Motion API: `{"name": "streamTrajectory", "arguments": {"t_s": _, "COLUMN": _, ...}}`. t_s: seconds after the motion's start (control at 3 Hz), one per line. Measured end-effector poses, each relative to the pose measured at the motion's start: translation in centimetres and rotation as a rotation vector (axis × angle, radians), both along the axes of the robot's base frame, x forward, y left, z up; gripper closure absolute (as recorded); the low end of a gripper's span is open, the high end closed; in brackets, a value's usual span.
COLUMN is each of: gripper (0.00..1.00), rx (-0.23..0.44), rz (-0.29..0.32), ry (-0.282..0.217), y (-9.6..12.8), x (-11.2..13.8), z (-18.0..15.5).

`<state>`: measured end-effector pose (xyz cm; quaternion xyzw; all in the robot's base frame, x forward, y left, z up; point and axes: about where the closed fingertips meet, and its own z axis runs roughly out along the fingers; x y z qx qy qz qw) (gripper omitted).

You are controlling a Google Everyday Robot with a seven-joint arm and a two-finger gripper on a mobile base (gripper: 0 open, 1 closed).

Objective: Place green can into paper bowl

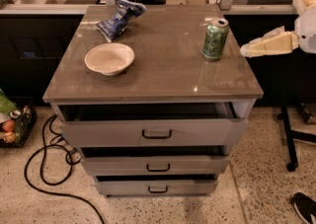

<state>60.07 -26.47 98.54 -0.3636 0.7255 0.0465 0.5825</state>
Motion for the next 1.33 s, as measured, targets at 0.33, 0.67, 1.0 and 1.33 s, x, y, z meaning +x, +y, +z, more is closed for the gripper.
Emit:
{"name": "streamTrajectory", "arguments": {"t_s": 0.33, "gripper": 0.00, "rx": 0.018, "rz": 0.001, "ry": 0.008, "y": 0.6, "x": 0.7, "z": -0.5}}
{"name": "streamTrajectory", "arguments": {"t_s": 0.67, "gripper": 0.00, "rx": 0.101, "rz": 0.003, "ry": -0.001, "y": 2.1, "x": 3.3, "z": -1.7}}
{"name": "streamTrajectory", "arguments": {"t_s": 1.0, "gripper": 0.00, "rx": 0.185, "rz": -0.002, "ry": -0.012, "y": 3.0, "x": 5.7, "z": -3.0}}
{"name": "streamTrajectory", "arguments": {"t_s": 1.33, "gripper": 0.00, "rx": 0.246, "rz": -0.002, "ry": -0.010, "y": 3.6, "x": 7.7, "z": -4.4}}
